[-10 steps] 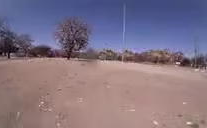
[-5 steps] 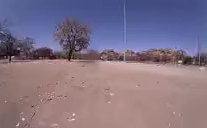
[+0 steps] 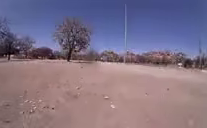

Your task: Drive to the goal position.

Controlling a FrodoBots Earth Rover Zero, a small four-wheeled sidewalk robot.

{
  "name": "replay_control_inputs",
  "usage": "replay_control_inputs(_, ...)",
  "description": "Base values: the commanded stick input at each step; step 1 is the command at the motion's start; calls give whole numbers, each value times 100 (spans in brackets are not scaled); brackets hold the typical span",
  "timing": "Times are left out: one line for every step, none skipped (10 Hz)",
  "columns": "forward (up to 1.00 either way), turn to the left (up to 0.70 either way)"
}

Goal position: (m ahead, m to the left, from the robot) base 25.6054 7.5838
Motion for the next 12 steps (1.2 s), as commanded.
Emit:
replay_control_inputs(100,-27)
replay_control_inputs(100,-23)
replay_control_inputs(100,-11)
replay_control_inputs(100,0)
replay_control_inputs(100,0)
replay_control_inputs(100,0)
replay_control_inputs(100,0)
replay_control_inputs(100,0)
replay_control_inputs(100,0)
replay_control_inputs(100,0)
replay_control_inputs(100,0)
replay_control_inputs(100,0)
